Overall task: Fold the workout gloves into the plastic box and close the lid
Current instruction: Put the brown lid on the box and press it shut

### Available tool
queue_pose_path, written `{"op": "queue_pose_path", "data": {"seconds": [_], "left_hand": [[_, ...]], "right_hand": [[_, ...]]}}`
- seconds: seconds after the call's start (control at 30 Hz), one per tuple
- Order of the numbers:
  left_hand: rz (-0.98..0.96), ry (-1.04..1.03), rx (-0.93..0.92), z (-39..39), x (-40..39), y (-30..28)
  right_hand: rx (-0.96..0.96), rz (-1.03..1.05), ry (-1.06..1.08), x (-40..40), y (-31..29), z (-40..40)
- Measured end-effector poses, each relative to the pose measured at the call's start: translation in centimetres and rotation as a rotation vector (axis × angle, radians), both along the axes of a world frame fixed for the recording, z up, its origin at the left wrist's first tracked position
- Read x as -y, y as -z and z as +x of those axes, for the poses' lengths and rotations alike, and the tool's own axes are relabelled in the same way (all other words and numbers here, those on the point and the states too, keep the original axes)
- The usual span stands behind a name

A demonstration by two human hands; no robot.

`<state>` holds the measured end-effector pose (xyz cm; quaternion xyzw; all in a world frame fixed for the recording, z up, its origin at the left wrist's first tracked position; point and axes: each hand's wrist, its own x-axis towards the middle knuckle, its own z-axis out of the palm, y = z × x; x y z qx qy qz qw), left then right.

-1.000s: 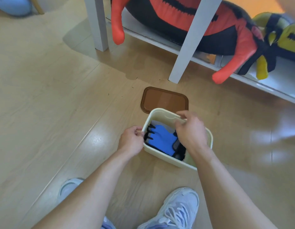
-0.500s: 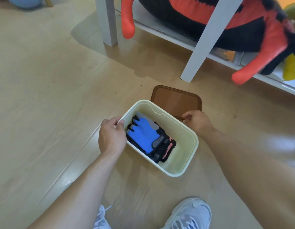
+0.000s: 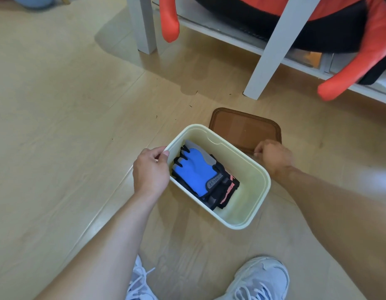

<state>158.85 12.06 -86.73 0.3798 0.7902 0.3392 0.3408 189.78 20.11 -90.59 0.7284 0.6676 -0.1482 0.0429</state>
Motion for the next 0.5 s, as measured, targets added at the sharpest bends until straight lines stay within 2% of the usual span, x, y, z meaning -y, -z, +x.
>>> {"op": "queue_pose_path", "data": {"seconds": [0.07,0.27,0.37,0.5], "left_hand": [[0.000,0.014,0.003,0.2,0.1,-0.2],[-0.072,0.026,0.166,2.1,1.2,-0.7],[-0.123,0.072,0.204,2.3,1.8,-0.7],[-0.132,0.108,0.244,2.2,2.5,-1.2]], "right_hand": [[-0.018,0.150,-0.023,-0.1,-1.6,0.3],[-0.087,0.508,-0.037,0.1,-9.1,-0.2],[-0.263,0.660,-0.041,0.9,-13.1,-0.6],[-0.569,0.691,0.014,2.2,-17.6,-1.6]]}}
